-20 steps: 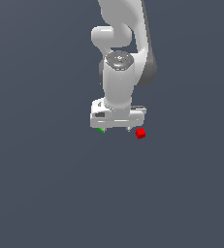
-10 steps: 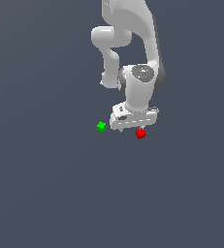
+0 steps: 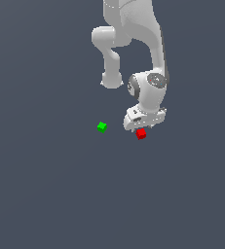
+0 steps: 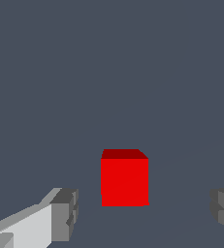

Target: Stack the red cube on top of the green cube.

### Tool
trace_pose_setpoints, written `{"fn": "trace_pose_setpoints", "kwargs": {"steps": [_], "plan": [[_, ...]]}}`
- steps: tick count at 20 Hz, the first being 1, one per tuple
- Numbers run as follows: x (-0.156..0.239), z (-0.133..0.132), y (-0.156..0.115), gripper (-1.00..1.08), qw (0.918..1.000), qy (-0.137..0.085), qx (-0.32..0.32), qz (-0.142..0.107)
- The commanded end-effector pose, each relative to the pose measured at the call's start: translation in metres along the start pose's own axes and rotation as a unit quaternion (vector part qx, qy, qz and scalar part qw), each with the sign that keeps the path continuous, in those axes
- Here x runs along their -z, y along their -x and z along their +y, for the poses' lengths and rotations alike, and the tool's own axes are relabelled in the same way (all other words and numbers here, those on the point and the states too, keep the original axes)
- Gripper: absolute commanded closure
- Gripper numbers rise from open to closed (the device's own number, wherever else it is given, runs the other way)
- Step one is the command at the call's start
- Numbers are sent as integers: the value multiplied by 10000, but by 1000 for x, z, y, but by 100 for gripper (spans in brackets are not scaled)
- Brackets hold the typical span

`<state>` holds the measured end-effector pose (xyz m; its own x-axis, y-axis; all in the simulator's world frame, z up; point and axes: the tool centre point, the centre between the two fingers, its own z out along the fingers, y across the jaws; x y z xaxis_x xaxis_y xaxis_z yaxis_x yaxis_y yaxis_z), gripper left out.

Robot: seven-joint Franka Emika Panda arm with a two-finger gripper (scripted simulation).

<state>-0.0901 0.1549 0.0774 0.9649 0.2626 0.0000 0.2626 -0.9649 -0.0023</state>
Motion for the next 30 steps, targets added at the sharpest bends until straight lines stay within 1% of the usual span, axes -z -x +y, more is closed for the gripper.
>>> {"fn": "trace_pose_setpoints", "kwargs": {"steps": [1, 11, 21, 27, 28, 30], "plan": [[-6, -8, 3, -92, 10000, 2, 54, 2], [-10, -10, 3, -92, 10000, 8, 68, -4], [-48, -9, 4, -92, 10000, 11, 66, -2], [-58, -9, 3, -92, 10000, 12, 63, -1], [-58, -9, 3, 108, 10000, 12, 63, -1], [-58, -9, 3, 108, 10000, 12, 63, -1]]}}
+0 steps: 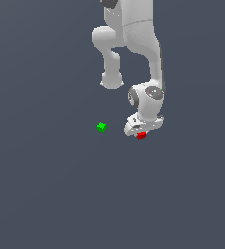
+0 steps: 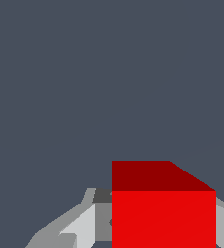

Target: Stack the red cube on top of the green cube.

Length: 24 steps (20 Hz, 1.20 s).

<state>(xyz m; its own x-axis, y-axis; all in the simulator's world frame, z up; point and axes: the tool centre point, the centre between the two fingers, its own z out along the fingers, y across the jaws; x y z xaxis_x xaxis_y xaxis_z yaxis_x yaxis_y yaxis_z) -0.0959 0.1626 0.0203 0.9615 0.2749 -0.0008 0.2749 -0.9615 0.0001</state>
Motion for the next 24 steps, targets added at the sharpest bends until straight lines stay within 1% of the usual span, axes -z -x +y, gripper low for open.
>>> {"fn": "trace_pose_setpoints", "kwargs": {"steps": [1, 9, 13, 18, 24], "plan": [[0, 0, 0, 108, 10000, 0, 0, 3], [0, 0, 0, 108, 10000, 0, 0, 3], [7, 0, 0, 108, 10000, 0, 0, 3], [27, 0, 1, 108, 10000, 3, -1, 2], [67, 0, 1, 108, 10000, 3, -1, 2]]}}
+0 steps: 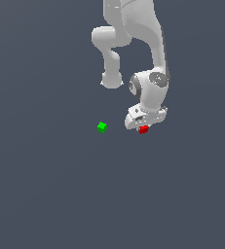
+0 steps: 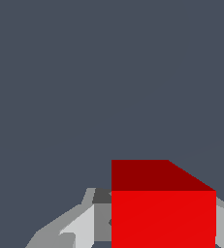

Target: Stack the red cube on top of the green cube.

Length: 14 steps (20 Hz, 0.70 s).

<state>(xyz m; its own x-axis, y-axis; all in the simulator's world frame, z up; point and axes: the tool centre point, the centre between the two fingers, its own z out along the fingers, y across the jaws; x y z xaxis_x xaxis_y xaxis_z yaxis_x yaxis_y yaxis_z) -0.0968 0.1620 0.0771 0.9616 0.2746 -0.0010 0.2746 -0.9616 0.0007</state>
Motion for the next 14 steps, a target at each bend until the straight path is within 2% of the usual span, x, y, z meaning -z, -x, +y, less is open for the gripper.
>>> {"fn": "trace_pose_setpoints", "kwargs": {"steps": [1, 7, 14], "plan": [[17, 0, 0, 108, 10000, 0, 1, 3], [40, 0, -1, 108, 10000, -3, 2, 4], [43, 0, -2, 108, 10000, -4, -1, 5]]}}
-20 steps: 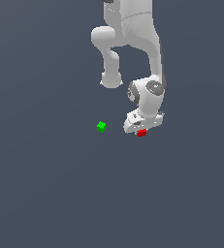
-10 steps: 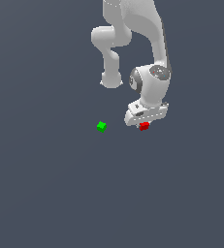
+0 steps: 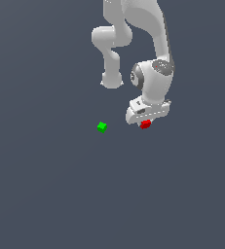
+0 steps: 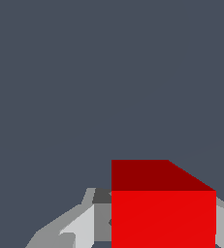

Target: Stack the red cube on top of the green cube.

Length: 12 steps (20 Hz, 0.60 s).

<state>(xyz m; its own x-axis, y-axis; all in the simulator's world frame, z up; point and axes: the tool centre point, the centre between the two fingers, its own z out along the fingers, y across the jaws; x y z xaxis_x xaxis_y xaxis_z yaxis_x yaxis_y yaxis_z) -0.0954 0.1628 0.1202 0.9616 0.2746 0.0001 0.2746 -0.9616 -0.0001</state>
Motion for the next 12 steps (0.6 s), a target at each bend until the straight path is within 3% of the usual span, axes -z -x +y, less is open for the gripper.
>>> {"fn": "trace_pose_setpoints", "kwargs": {"steps": [1, 6, 12], "plan": [[0, 0, 0, 108, 10000, 0, -1, -1], [-2, 8, 4, 108, 10000, 0, -1, -1], [-11, 37, 21, 108, 10000, 0, -1, -1]]}}
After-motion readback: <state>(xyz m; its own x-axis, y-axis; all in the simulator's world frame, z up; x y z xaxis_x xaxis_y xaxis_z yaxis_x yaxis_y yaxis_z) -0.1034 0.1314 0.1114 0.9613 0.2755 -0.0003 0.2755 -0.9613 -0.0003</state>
